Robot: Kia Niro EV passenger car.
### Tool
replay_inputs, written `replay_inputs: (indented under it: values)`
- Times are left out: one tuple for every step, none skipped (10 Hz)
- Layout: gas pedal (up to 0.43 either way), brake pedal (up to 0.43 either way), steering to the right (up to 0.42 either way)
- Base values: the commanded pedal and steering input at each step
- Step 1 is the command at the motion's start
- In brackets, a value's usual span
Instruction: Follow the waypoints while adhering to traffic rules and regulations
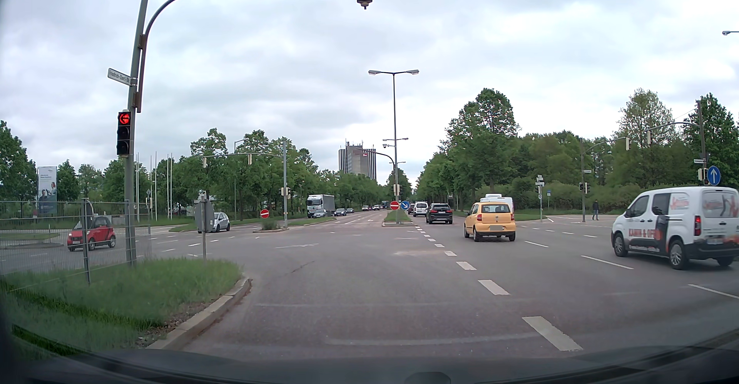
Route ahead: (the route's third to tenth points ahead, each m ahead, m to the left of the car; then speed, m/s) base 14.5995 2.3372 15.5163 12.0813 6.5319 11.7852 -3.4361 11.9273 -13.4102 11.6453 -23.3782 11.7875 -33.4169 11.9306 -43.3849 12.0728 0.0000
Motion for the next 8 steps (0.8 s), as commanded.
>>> replay_inputs:
  values:
    - [0.0, 0.262, -0.003]
    - [0.0, 0.262, -0.003]
    - [0.0, 0.262, -0.003]
    - [0.0, 0.262, -0.003]
    - [0.0, 0.262, -0.003]
    - [0.0, 0.262, -0.003]
    - [0.0, 0.262, -0.003]
    - [0.0, 0.262, -0.003]
